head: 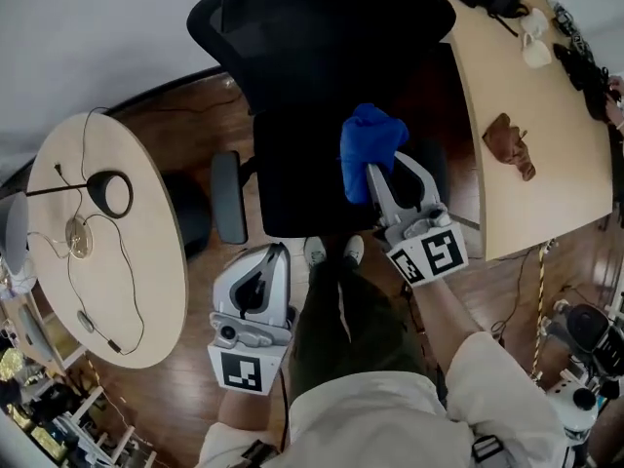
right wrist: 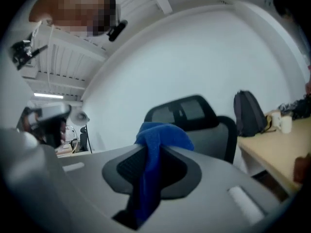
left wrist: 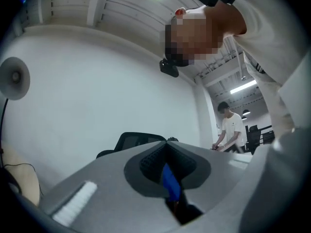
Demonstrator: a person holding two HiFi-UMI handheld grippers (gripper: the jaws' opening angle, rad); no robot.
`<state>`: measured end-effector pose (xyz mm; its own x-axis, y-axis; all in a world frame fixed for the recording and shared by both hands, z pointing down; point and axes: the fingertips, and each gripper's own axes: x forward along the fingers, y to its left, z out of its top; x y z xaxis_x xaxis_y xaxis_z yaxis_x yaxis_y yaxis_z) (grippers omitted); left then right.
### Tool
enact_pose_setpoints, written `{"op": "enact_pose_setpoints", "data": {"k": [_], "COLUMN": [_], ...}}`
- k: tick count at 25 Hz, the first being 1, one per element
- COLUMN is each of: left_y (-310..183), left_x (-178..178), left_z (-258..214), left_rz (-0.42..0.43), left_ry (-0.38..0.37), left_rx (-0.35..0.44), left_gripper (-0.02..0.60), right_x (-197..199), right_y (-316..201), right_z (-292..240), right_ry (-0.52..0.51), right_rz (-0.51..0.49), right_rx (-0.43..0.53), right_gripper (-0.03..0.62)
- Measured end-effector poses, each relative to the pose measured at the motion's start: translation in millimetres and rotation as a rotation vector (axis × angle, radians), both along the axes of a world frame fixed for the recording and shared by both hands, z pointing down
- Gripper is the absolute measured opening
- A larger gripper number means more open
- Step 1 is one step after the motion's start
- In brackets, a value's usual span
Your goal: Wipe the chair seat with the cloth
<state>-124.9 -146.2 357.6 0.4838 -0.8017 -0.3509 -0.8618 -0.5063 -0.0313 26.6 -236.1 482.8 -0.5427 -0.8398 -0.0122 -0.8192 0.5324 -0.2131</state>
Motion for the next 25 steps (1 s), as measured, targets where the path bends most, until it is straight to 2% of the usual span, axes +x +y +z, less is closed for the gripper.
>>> {"op": "enact_pose_setpoints", "data": {"k": [3,5,7,10,12,14,17,19,22,25], "left_y": [-82,-92,-83,-70,-71,-68,-58,-56,-60,-64], "left_x": [-21,-33,-44,-63,-70,-72,-70,-66,-55,-41], "left_z": [3,27,61,109,135,151,156,153,143,134], "left_rz": [-0.022,-0.037,-0.049,-0.069,-0.090,-0.099,-0.085,-0.071,-0.042,-0.014], "left_ry": [0.008,0.004,-0.004,-0.024,-0.024,-0.016,-0.012,-0.010,-0.009,-0.007], "left_rx": [-0.024,-0.023,-0.027,-0.038,-0.060,-0.078,-0.079,-0.075,-0.062,-0.046], "left_gripper": [0.109,0.109,0.109,0.109,0.109,0.110,0.110,0.110,0.110,0.110], "right_x": [-54,-92,-131,-188,-220,-233,-222,-199,-141,-58], "right_y": [-131,-173,-190,-199,-207,-217,-222,-226,-235,-241], "right_z": [127,230,334,465,509,526,537,539,541,551], "right_ry": [0.014,0.031,0.077,0.143,0.227,0.257,0.270,0.269,0.280,0.334], "right_rz": [-0.005,-0.019,-0.044,-0.060,-0.126,-0.163,-0.151,-0.120,-0.048,0.043], "right_rx": [-0.229,-0.337,-0.456,-0.696,-0.751,-0.759,-0.775,-0.783,-0.808,-0.835], "right_gripper": [0.071,0.071,0.071,0.069,0.068,0.067,0.066,0.064,0.064,0.064]}}
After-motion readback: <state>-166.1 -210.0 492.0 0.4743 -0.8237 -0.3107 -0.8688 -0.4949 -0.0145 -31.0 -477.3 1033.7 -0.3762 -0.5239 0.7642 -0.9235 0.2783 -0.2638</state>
